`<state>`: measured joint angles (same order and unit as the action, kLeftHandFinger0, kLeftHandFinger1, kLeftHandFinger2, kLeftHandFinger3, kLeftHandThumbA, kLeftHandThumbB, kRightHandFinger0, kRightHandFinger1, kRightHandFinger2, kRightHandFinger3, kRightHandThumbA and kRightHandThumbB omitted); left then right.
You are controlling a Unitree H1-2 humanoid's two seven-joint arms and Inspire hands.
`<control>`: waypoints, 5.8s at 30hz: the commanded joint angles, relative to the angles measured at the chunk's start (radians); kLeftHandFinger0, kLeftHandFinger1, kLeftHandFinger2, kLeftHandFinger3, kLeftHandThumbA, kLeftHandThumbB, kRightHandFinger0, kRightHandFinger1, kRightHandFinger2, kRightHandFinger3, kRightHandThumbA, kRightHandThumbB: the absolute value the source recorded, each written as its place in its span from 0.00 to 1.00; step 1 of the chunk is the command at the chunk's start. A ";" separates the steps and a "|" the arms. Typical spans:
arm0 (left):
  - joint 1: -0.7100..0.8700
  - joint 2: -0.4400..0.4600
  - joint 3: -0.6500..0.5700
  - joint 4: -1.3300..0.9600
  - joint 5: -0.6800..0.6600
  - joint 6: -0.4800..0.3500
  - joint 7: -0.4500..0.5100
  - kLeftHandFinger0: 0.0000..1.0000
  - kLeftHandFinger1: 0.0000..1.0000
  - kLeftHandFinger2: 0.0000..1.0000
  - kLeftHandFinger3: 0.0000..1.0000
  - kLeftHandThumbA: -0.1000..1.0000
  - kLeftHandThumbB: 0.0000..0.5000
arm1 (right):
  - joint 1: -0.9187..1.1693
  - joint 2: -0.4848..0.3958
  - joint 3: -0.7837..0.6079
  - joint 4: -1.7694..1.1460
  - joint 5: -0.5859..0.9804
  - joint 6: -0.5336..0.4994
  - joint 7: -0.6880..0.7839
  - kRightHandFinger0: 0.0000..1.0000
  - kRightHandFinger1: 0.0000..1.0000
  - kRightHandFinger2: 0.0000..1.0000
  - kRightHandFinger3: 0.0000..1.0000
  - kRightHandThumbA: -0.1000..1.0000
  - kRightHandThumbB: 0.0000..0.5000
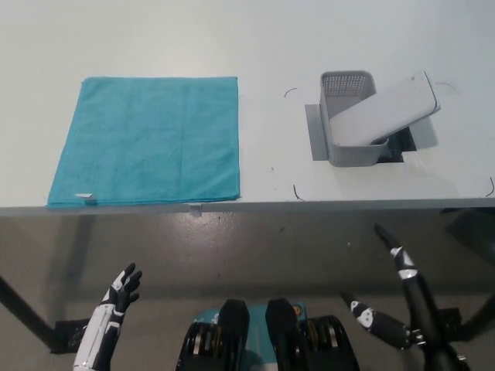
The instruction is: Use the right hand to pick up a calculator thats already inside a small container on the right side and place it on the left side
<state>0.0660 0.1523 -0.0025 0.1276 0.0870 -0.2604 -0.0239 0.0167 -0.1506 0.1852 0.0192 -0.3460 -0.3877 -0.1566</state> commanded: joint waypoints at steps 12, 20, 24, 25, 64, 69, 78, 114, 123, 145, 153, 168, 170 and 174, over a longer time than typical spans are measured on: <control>-0.014 0.025 -0.016 -0.087 -0.004 -0.024 -0.040 1.00 1.00 1.00 1.00 1.00 0.01 | -0.057 -0.130 -0.094 -0.559 -0.432 0.246 0.249 1.00 1.00 1.00 1.00 0.72 0.58; -0.013 0.021 -0.011 -0.086 -0.008 -0.027 -0.046 1.00 1.00 1.00 1.00 1.00 0.04 | -0.259 -0.174 -0.101 -0.511 -0.696 0.387 0.444 1.00 1.00 1.00 1.00 0.59 0.87; -0.002 0.028 0.001 -0.093 -0.018 -0.027 -0.045 1.00 1.00 1.00 1.00 1.00 0.04 | -0.377 -0.189 -0.070 -0.404 -0.777 0.410 0.475 1.00 1.00 1.00 1.00 0.57 0.95; -0.003 0.029 0.001 -0.091 -0.022 -0.030 -0.048 1.00 1.00 1.00 1.00 1.00 0.05 | -0.417 -0.199 -0.060 -0.356 -0.806 0.416 0.473 1.00 1.00 1.00 1.00 0.58 0.98; 0.034 0.023 0.007 -0.090 -0.015 -0.025 -0.052 1.00 1.00 1.00 1.00 1.00 0.04 | -0.780 -0.255 0.199 0.327 -0.872 0.525 0.285 1.00 1.00 1.00 1.00 0.78 1.00; 0.036 0.021 0.002 -0.090 -0.010 -0.025 -0.054 1.00 1.00 1.00 1.00 1.00 0.02 | -0.820 -0.233 0.240 0.454 -0.863 0.496 0.174 1.00 1.00 1.00 1.00 0.76 1.00; 0.034 0.023 0.003 -0.086 -0.013 -0.024 -0.056 1.00 1.00 1.00 1.00 1.00 0.00 | -0.952 -0.162 0.292 0.905 -0.848 0.424 -0.349 0.55 0.50 0.49 0.68 0.15 0.67; 0.030 0.025 0.002 -0.096 0.007 -0.002 -0.053 1.00 1.00 1.00 1.00 1.00 0.00 | -0.988 -0.246 0.237 0.566 -0.783 0.364 -0.497 0.00 0.20 0.71 0.21 0.00 0.51; 0.031 0.026 -0.001 -0.091 0.007 -0.008 -0.055 1.00 1.00 1.00 1.00 1.00 0.01 | -1.056 -0.186 0.230 0.499 -0.757 0.342 -0.444 0.00 0.26 0.75 0.48 0.00 0.49; 0.035 0.030 -0.009 -0.089 0.010 -0.003 -0.066 1.00 1.00 1.00 1.00 1.00 0.00 | -1.347 0.196 0.340 1.113 -0.695 0.313 -0.498 0.00 0.29 0.73 0.63 0.00 0.54; 0.048 0.029 -0.011 -0.081 0.012 -0.018 -0.068 1.00 1.00 1.00 1.00 1.00 0.02 | -1.451 0.298 0.364 1.313 -0.659 0.303 -0.469 0.00 0.16 0.62 0.52 0.00 0.54; 0.028 0.039 -0.025 -0.085 0.017 -0.008 -0.084 1.00 1.00 1.00 1.00 1.00 0.02 | -1.522 0.378 0.378 1.417 -0.587 0.350 -0.305 0.00 0.00 0.28 0.70 0.00 0.58; 0.030 0.037 -0.028 -0.090 0.012 -0.008 -0.085 1.00 1.00 1.00 1.00 1.00 0.01 | -1.521 0.380 0.380 1.423 -0.582 0.361 -0.278 0.00 0.00 0.22 0.72 0.00 0.58; 0.029 0.035 -0.032 -0.102 0.025 0.007 -0.077 1.00 1.00 1.00 1.00 1.00 0.02 | -1.520 0.378 0.393 1.428 -0.580 0.365 -0.253 0.00 0.00 0.18 0.82 0.00 0.60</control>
<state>0.1014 0.1716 -0.0249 0.0645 0.0984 -0.2539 -0.0882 -1.4084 0.2207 0.5683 1.4550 -0.9706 -0.0499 -0.4454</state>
